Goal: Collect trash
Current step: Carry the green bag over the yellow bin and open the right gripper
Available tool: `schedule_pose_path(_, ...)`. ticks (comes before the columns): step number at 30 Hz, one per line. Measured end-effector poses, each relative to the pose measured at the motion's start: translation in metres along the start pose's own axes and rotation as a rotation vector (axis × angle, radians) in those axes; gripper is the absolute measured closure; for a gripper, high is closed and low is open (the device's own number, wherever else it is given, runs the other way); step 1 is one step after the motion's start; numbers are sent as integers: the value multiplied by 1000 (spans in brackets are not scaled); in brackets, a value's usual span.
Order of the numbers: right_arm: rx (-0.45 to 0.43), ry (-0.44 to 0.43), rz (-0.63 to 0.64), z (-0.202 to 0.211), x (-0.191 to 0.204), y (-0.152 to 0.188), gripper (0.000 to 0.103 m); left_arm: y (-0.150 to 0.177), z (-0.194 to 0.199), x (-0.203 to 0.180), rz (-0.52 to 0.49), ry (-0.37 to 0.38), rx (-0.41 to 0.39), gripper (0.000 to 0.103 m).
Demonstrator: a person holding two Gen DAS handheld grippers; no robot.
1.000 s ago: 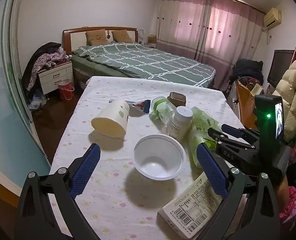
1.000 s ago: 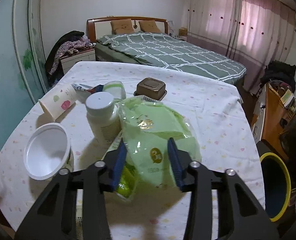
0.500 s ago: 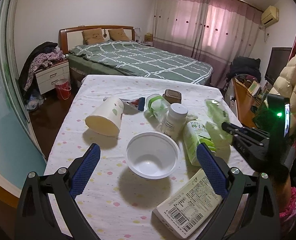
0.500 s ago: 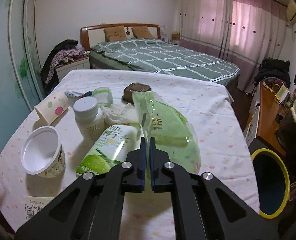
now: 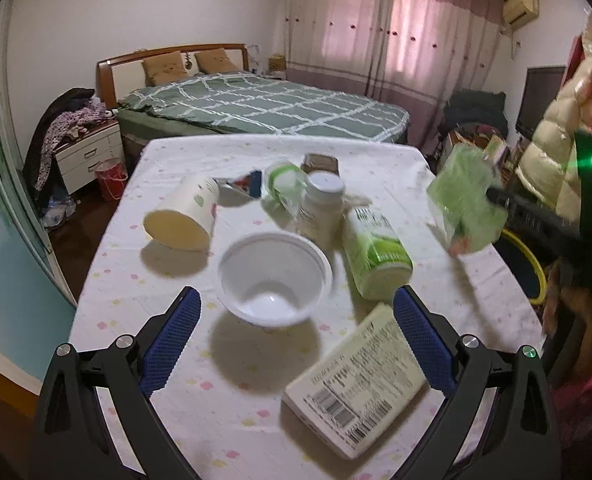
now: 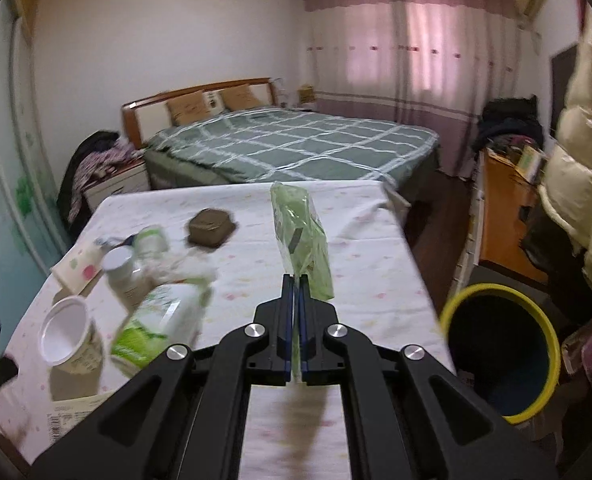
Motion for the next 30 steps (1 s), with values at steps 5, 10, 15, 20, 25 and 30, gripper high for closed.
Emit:
schedule_pose_path(5,11,94,-106,-2,-60,12,101,22,-6,-4,-19,12,45,8)
schedule_pose_path(10,24,195,-209,-4,-117,28,101,40,-13,-8,-38,18,82,8)
schedule_pose_path(15,33,263,-283,-5,-160,45,101,48,-18,-12,-57,17,104,8)
schedule_pose_path(20,31,326,-345,-4,-197,56,101,55,-20,-17,-82,19,118,8)
schedule_pose_path(25,60,388,-362,-10,-221,66,101,67,-24,-23,-101,30,154,8)
schedule_pose_path(30,128,465,-368,-26,-234,83,90,81,-30,-29,-119,41,196,8)
Point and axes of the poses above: each gripper's, at about its wrist camera, not at the fingertips, and z roughly against the way its jaws point, x to its left, y to its underside, the point moved 10 cm from there along -z, roughly the way its jaws point, and after that the axes turned 11 degrees about z, right-handed, at the moved point
